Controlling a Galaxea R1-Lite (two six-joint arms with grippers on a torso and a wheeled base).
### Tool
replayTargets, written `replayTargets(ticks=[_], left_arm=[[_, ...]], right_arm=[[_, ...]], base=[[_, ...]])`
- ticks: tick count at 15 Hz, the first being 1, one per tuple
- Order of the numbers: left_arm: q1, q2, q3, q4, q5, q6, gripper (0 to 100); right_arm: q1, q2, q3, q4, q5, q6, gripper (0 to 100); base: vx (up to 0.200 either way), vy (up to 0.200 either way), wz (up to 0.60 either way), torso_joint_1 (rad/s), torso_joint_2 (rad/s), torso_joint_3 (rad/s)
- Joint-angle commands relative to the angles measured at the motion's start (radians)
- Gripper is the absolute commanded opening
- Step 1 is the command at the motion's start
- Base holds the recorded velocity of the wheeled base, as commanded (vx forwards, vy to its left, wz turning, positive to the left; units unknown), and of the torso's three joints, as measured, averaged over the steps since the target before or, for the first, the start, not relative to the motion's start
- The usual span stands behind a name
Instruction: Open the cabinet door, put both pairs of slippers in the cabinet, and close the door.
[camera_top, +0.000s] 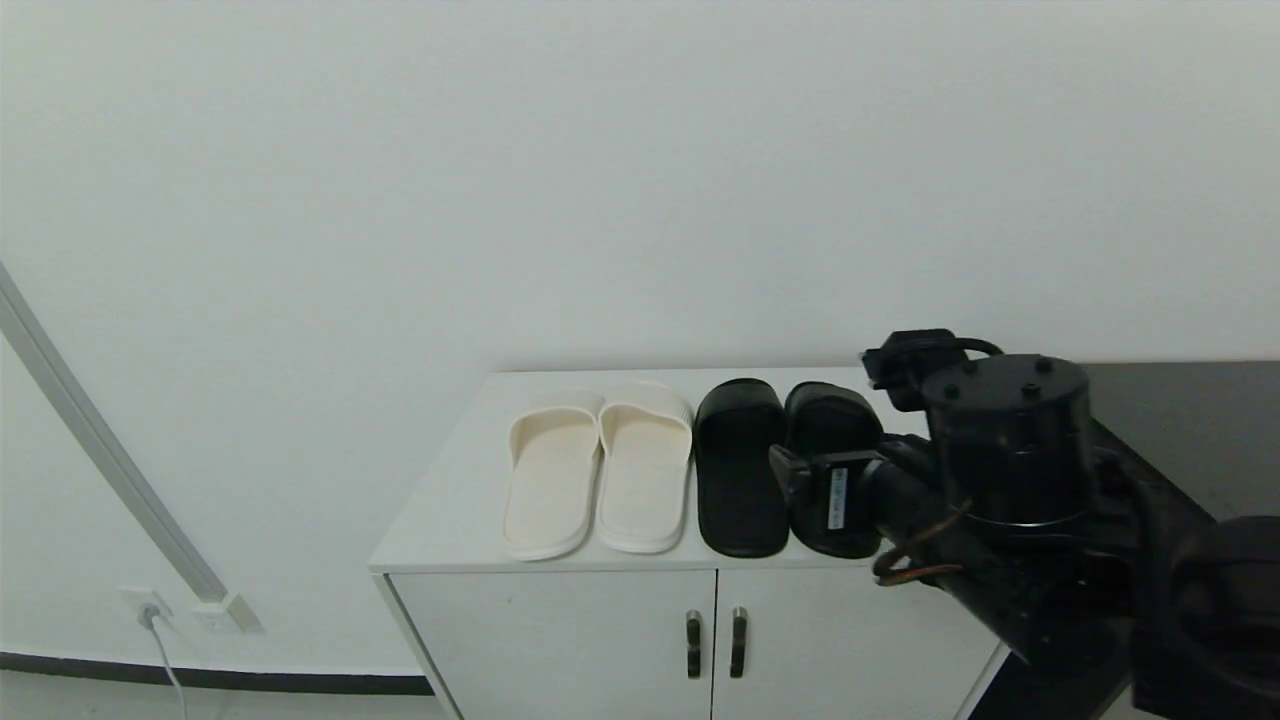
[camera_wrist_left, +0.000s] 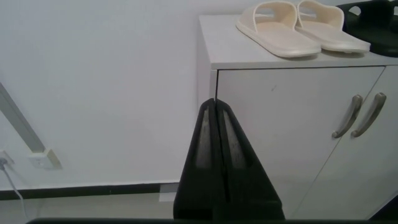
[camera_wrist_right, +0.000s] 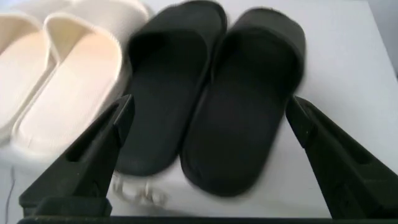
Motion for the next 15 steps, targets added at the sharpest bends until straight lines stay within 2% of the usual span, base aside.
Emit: replayTargets(ticks=[1, 4, 7, 15], left_arm=[[0.0, 0.001, 0.0, 0.0, 0.0, 0.0, 0], [0.0, 0.001, 0.0, 0.0, 0.0, 0.0, 0], [0.0, 0.001, 0.0, 0.0, 0.0, 0.0, 0], [0.0, 0.001, 0.0, -0.002, 0.0, -0.001, 0]], right_arm=[[-0.004, 0.179, -0.079, -0.053, -0.053, 0.0, 100], [-0.042, 0.272, -0.113, -0.144, -0.097, -0.006, 100], [-0.09, 0.315, -0.169, -0.145, -0.093, -0.004, 100], [-0.136, 0.452, -0.329, -0.138, -0.09, -0.014, 100]], base=[[0.0, 0.0, 0.0, 0.0, 0.0, 0.0], [0.0, 0.0, 0.0, 0.0, 0.0, 0.0], [0.0, 0.0, 0.0, 0.0, 0.0, 0.0], [0.0, 0.0, 0.0, 0.0, 0.0, 0.0]])
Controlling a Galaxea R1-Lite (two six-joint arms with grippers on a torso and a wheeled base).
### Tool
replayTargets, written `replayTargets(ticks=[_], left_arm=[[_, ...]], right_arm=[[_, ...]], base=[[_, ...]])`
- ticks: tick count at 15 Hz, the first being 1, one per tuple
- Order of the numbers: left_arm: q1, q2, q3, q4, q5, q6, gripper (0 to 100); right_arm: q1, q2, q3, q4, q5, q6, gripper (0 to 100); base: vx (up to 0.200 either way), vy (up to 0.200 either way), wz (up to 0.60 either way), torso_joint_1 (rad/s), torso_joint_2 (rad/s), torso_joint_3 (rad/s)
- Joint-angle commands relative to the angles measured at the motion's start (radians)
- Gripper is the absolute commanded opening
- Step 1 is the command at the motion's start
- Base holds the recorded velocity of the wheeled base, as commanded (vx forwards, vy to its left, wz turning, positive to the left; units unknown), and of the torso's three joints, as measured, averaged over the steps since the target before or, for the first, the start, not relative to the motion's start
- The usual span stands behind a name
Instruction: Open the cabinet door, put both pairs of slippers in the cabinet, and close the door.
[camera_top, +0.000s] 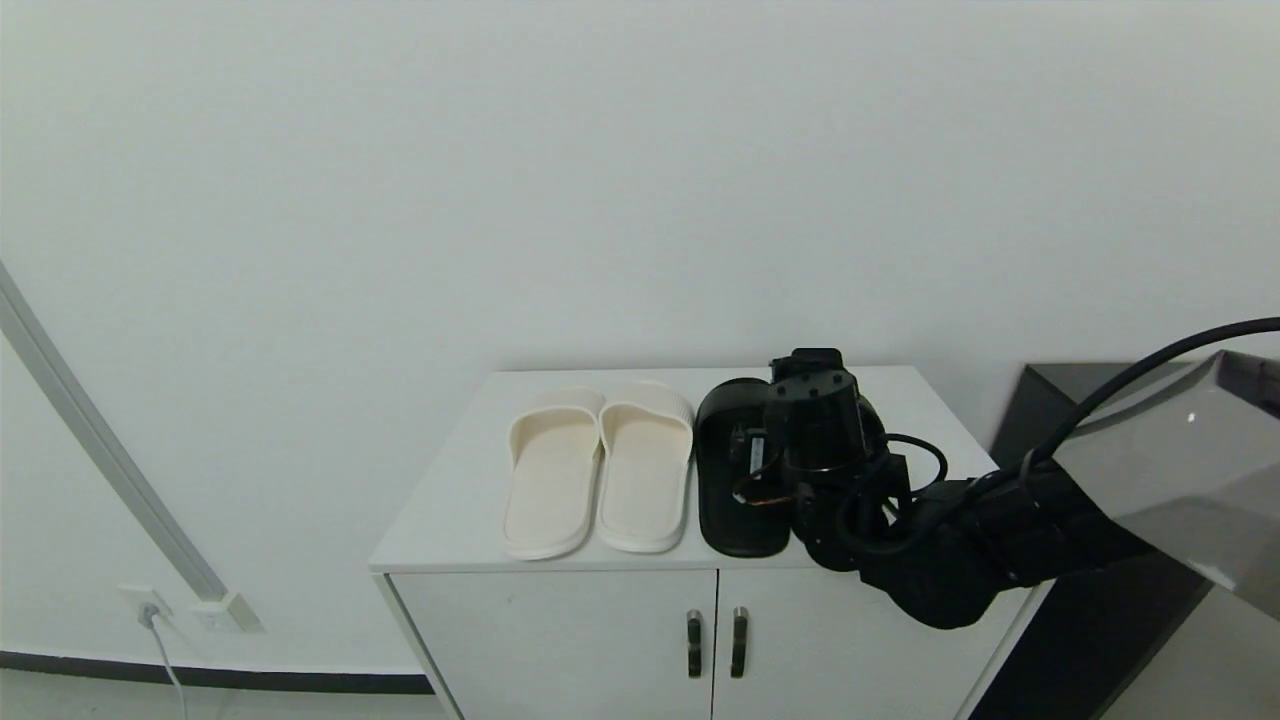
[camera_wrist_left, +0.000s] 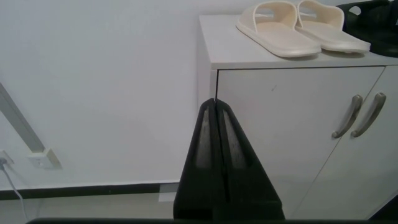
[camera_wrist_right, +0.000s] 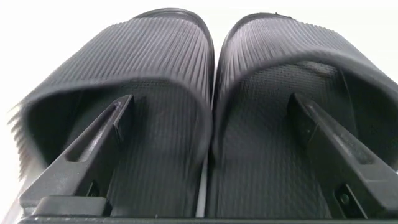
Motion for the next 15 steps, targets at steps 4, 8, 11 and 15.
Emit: replayTargets(ticks=[4, 8, 11, 15], left_arm=[[0.001, 0.001, 0.0, 0.0, 0.0, 0.0, 0], [0.0, 0.001, 0.001, 0.0, 0.0, 0.0, 0], [0.001, 0.001, 0.0, 0.0, 0.0, 0.0, 0], [0.001, 0.001, 0.0, 0.0, 0.0, 0.0, 0]], right_arm=[[-0.039, 0.057, -0.073, 0.002, 0.002, -0.031, 100], [-0.043, 0.072, -0.101, 0.002, 0.002, -0.032, 0], [-0.044, 0.072, -0.105, 0.003, 0.001, -0.032, 0], [-0.044, 0.049, -0.102, 0.002, -0.001, -0.054, 0]], base=[[0.0, 0.0, 0.0, 0.0, 0.0, 0.0], [0.0, 0.0, 0.0, 0.0, 0.0, 0.0], [0.0, 0.0, 0.0, 0.0, 0.0, 0.0], [0.0, 0.0, 0.0, 0.0, 0.0, 0.0]])
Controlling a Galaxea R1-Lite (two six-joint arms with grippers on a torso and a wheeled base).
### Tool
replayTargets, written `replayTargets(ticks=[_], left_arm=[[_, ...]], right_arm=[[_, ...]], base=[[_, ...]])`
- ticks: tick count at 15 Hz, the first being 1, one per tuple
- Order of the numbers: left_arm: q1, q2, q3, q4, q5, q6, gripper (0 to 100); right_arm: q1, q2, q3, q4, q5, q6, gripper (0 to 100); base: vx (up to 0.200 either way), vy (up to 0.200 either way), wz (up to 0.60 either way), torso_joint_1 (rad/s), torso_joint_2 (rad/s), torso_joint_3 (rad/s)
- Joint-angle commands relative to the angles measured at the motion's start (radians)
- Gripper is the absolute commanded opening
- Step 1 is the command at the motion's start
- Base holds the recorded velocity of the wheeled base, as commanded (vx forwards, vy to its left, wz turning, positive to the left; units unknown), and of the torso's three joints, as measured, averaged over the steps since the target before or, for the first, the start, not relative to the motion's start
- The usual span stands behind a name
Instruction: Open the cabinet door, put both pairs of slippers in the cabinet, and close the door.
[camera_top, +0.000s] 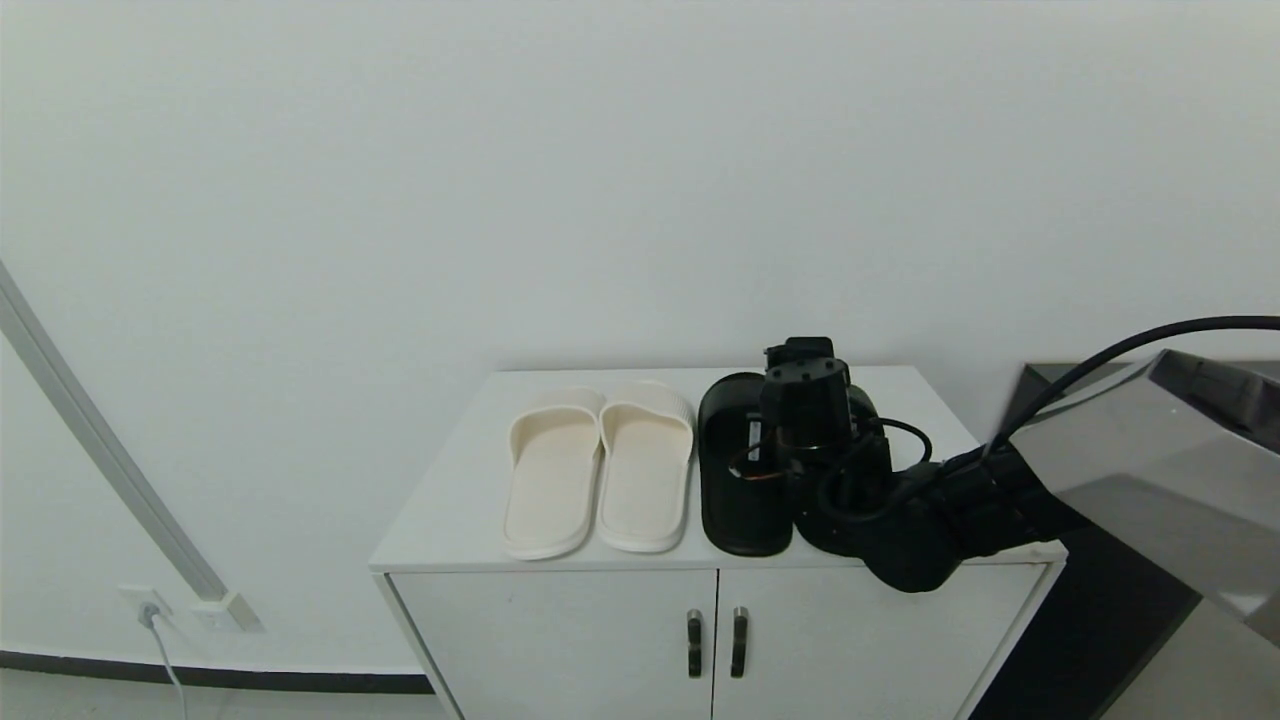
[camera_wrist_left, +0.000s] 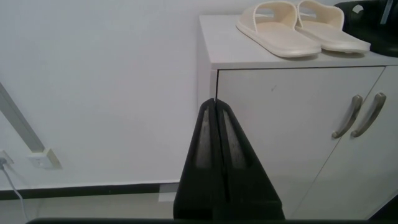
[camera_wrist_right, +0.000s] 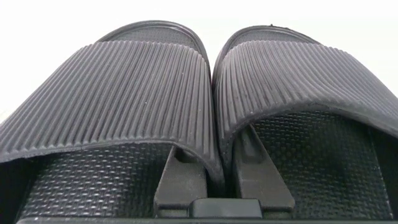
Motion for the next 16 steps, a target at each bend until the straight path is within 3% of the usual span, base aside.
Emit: replayTargets(ticks=[1, 3, 6, 10, 16], left_arm=[[0.0, 0.001, 0.001, -0.002, 0.001, 0.0, 0], [0.0, 0.001, 0.001, -0.002, 0.001, -0.002, 0], [0.001, 0.001, 0.001, -0.002, 0.007, 0.0, 0], [0.0, 0.001, 0.001, -0.002, 0.003, 0.001, 0], [0.0, 0.001, 0.001, -0.002, 0.003, 0.003, 0]], right_arm=[[0.001, -0.036, 0.005, -0.001, 0.0, -0.016, 0], [0.002, -0.081, 0.036, -0.002, 0.003, -0.039, 0], [0.021, -0.181, 0.128, -0.009, 0.099, -0.077, 0], [0.09, -0.398, 0.352, -0.024, 0.339, -0.169, 0], [0.103, -0.618, 0.579, -0.045, 0.713, -0.246, 0]], base=[[0.0, 0.0, 0.0, 0.0, 0.0, 0.0], [0.0, 0.0, 0.0, 0.0, 0.0, 0.0], [0.0, 0.0, 0.0, 0.0, 0.0, 0.0], [0.0, 0.0, 0.0, 0.0, 0.0, 0.0], [0.0, 0.0, 0.0, 0.0, 0.0, 0.0]])
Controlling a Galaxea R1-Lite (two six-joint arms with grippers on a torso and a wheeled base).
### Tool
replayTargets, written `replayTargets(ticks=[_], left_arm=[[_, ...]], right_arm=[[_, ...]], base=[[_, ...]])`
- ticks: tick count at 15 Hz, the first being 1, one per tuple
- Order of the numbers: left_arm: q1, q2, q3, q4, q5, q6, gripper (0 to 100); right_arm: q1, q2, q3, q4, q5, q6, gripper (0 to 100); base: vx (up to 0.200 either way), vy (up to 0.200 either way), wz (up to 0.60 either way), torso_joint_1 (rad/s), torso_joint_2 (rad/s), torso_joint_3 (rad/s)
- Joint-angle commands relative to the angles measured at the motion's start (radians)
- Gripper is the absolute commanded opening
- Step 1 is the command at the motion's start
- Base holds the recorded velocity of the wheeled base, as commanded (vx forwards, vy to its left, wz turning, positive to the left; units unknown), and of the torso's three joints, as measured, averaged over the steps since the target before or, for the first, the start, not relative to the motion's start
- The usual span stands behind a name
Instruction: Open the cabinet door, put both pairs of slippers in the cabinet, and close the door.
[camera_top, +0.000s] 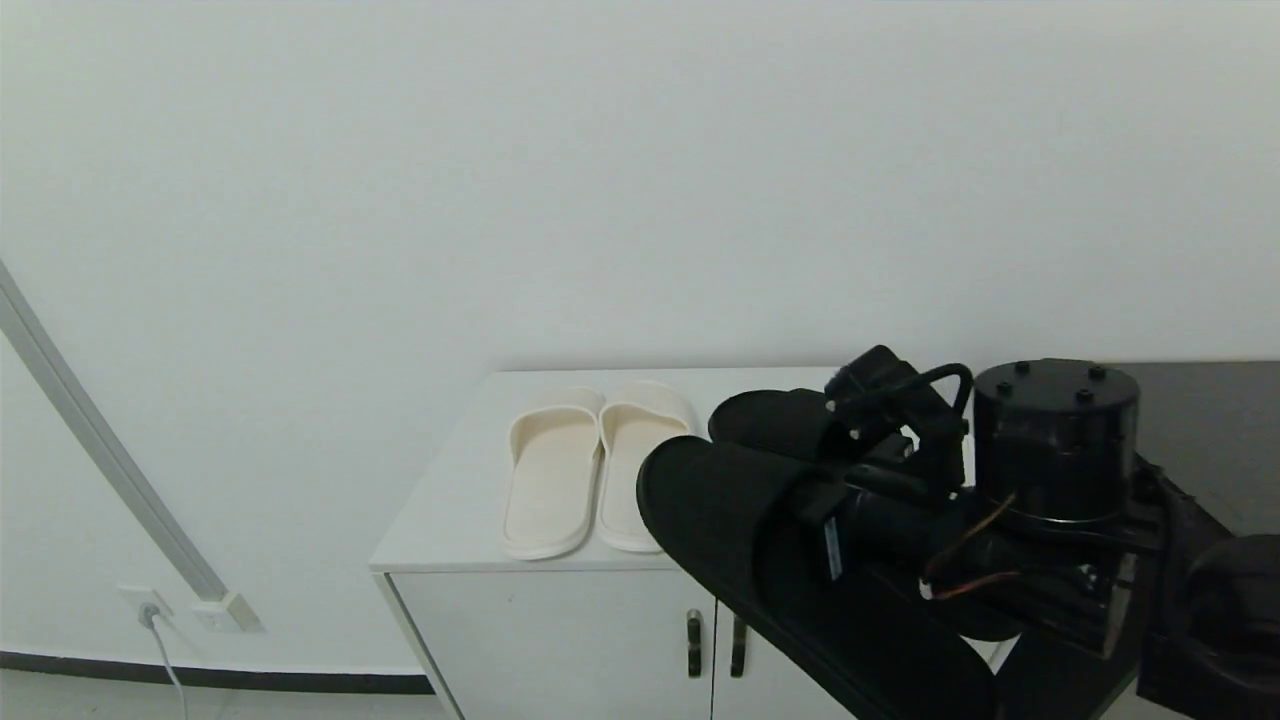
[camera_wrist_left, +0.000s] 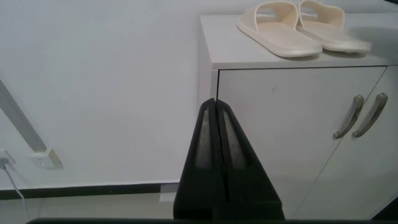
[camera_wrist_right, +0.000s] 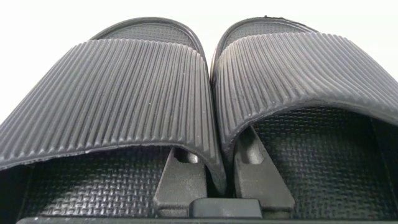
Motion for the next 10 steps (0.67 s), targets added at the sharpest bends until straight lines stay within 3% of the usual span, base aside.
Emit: replayTargets(ticks=[1, 3, 10], left_arm=[[0.0, 0.001, 0.0, 0.0, -0.001, 0.0, 0], [0.0, 0.001, 0.0, 0.0, -0.001, 0.0, 0], [0.001, 0.001, 0.0, 0.0, -0.001, 0.002, 0]], right_arm=[[0.001, -0.112, 0.076, 0.004, 0.078, -0.003, 0], [0.002, -0.13, 0.113, 0.027, 0.161, 0.003, 0], [0.008, -0.114, 0.153, 0.031, 0.238, 0.003, 0]], base=[[0.0, 0.0, 0.0, 0.0, 0.0, 0.0], [0.0, 0.0, 0.0, 0.0, 0.0, 0.0], [0.0, 0.0, 0.0, 0.0, 0.0, 0.0]])
